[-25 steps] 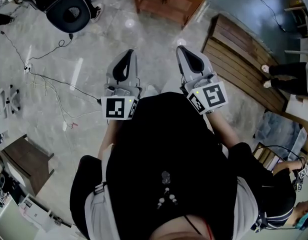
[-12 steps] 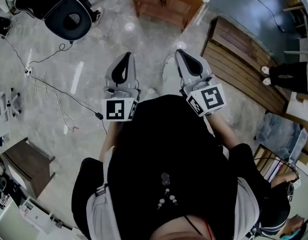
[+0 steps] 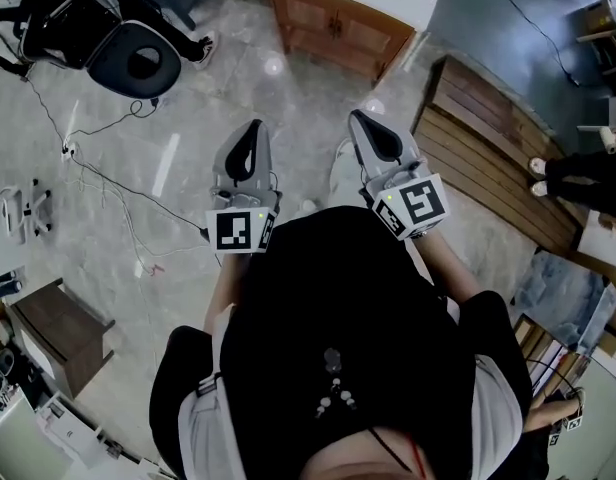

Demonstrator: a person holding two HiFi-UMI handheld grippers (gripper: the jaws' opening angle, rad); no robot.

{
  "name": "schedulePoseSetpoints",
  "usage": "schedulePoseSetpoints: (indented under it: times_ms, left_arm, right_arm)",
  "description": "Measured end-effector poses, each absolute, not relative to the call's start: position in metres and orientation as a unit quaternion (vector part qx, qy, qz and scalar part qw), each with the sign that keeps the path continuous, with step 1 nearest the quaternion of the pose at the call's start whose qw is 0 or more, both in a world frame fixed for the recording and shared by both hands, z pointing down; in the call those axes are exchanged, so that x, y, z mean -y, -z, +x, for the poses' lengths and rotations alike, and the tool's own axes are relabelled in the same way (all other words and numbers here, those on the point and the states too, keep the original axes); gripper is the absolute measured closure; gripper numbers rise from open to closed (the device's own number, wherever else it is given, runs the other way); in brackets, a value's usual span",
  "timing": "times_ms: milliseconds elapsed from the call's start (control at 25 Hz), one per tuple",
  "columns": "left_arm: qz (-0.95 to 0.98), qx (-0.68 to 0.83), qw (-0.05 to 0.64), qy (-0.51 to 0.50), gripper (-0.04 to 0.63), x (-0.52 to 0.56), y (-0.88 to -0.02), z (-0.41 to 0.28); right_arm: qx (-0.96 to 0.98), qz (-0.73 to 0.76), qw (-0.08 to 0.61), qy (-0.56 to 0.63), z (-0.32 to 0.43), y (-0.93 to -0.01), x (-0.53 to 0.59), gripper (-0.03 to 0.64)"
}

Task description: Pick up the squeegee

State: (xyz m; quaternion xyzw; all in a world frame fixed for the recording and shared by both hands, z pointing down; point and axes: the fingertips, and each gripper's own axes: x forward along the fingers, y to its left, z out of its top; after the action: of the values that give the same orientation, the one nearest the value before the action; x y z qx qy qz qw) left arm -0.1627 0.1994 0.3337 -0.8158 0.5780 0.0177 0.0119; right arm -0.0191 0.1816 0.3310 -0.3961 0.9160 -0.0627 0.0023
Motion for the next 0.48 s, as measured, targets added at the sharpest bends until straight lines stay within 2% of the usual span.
schedulePoseSetpoints:
  times_ms: [480]
  left_arm:
    - [-0.819,-0.574,-0.004,-0.008,0.594,-0.107,-0.342,-0.141]
  right_arm:
    - [-0.916,-0.39,-0.009,0.098,-0.006,-0.348,-0.088,0.615]
